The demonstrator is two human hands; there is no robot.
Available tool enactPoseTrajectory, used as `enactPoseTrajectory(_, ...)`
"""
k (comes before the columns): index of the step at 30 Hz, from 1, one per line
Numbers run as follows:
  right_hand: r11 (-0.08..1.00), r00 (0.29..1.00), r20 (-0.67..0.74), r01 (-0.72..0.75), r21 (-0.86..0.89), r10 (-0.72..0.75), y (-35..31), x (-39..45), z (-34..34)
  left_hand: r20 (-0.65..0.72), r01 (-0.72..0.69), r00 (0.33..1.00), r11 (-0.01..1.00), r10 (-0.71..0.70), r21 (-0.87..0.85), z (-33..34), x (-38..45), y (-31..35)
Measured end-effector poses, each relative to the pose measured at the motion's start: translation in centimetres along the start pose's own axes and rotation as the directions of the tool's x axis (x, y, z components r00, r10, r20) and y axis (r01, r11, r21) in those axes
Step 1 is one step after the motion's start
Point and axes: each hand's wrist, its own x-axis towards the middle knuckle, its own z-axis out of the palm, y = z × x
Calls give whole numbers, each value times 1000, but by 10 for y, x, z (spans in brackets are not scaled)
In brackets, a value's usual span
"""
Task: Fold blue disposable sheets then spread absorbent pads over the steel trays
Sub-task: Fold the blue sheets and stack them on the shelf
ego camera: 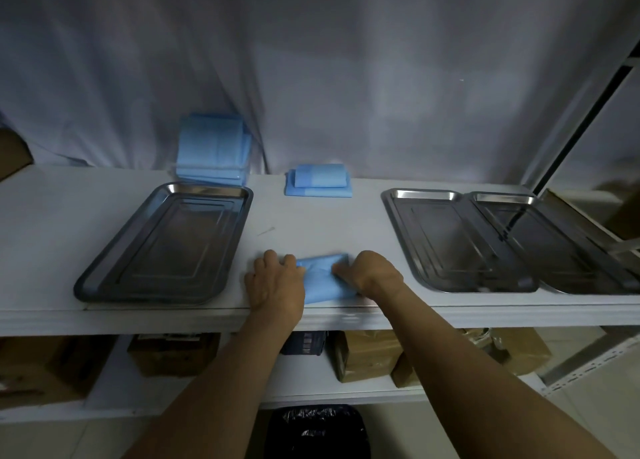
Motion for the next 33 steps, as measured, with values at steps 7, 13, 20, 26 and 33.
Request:
enactPoseTrajectory(7,989,998,63,-22,146,13,-7,-4,2,-36,-32,999,999,32,11,2,-5,-3)
enactPoseTrajectory(13,749,992,76,22,662,-96,-10,-9,-3,-81,7,996,981,-23,-193,-3,-2,-8)
enactPoseTrajectory(20,516,990,-99,139,845,-104,-16,8,-16,413,438,889,100,-198,-894,-29,35,3)
enactPoseTrajectory(26,494,987,-154,158,855,-50,-26,36,-17,374,382,915,26,-154,-924,-31,67,13)
enactPoseTrajectory(33,459,963,-257,193,867,80,-48,110,-36,322,326,941,18,-104,-945,-43,134,27)
